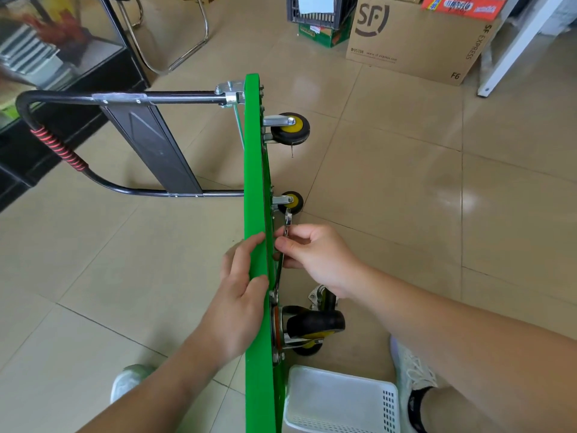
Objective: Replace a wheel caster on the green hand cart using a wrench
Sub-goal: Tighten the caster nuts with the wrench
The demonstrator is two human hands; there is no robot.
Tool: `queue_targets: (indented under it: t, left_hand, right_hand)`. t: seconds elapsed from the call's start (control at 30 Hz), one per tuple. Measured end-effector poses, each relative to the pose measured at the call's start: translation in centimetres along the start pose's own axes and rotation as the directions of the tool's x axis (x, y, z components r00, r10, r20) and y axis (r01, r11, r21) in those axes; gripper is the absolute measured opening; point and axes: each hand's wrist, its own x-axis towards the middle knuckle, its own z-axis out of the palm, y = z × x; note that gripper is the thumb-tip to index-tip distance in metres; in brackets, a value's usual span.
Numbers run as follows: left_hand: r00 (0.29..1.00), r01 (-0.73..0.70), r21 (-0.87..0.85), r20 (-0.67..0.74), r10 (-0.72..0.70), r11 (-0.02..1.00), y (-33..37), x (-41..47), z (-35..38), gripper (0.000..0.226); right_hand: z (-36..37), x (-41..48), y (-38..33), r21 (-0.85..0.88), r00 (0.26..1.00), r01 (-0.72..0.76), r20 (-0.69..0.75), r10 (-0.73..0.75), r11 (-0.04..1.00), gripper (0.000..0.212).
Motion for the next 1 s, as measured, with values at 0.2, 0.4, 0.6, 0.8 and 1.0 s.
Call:
queue_targets:
  t: [0.2, 0.4, 0.6, 0.8, 1.0]
  left_hand:
    - [1.000, -0.016, -0.026, -0.007, 0.016, 1.000, -0.2, 0.3, 0.2, 0.068]
    - [0.999, -0.032, -0.013, 0.009, 0.032, 0.999, -0.4, 0.6, 0.2, 0.071]
    - [1.000, -0.014, -0.025, 0.014, 0.014, 1.000, -0.1, 0.6, 0.1, 0.072]
    - [1.000, -0.014, -0.038, 0.006, 0.014, 0.999, 0.0, 0.8, 0.1, 0.074]
    - [1.000, -0.021, -0.030, 0.000, 0.021, 0.999, -0.1, 0.8, 0.1, 0.072]
  right_hand:
    - [0.2, 0.7, 0.0, -0.029, 1.000, 0.020, -0.005, -0.020, 0.999, 0.016]
    - [0.3, 1.9, 0.0, -0.031, 1.000, -0.012, 0.026, 0.013, 0.999, 0.015]
    - [0.3, 1.7, 0.0, -0.057, 0.999, 0.024, 0.038, -0.021, 0.998, 0.018]
    - [0.1, 1.2, 0.4, -0.044, 0.998, 0.049, 0.053, -0.046, 0.998, 0.017]
    - [0.0, 2.9, 0.8, -0.016, 0.999, -0.027, 0.042, 0.028, 1.000, 0.014]
